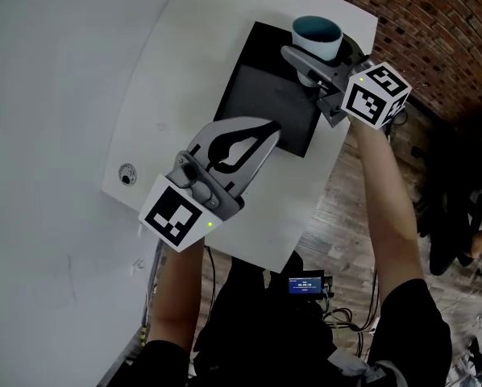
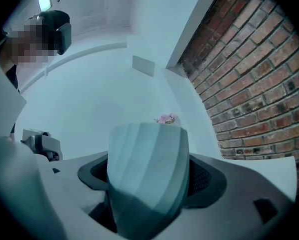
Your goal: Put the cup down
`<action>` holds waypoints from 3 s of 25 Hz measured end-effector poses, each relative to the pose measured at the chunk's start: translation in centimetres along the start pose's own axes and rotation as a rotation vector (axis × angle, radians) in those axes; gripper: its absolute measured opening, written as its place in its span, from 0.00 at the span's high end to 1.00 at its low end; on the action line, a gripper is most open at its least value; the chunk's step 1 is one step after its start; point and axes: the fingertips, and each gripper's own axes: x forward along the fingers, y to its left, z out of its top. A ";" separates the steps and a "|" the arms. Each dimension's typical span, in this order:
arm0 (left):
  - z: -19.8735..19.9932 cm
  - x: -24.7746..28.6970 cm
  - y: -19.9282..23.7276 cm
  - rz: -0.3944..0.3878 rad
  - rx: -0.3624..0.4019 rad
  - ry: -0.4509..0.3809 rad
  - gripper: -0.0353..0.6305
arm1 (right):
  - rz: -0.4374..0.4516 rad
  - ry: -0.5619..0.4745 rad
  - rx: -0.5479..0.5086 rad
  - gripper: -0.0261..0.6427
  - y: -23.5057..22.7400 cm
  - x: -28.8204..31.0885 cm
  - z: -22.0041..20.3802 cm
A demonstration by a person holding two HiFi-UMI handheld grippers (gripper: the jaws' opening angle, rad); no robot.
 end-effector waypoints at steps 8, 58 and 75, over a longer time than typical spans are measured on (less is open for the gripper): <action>-0.7 -0.7 0.3 0.025 -0.009 0.014 0.94 | -0.061 -0.025 -0.040 0.36 -2.9 1.0 -0.4; -0.5 -0.8 0.2 0.021 -0.030 0.003 0.94 | -0.105 0.174 -0.225 0.25 -4.1 -1.0 -4.0; 0.8 -1.2 0.2 0.072 -0.022 -0.017 0.94 | -0.176 0.095 -0.087 0.22 -4.7 -5.0 -1.5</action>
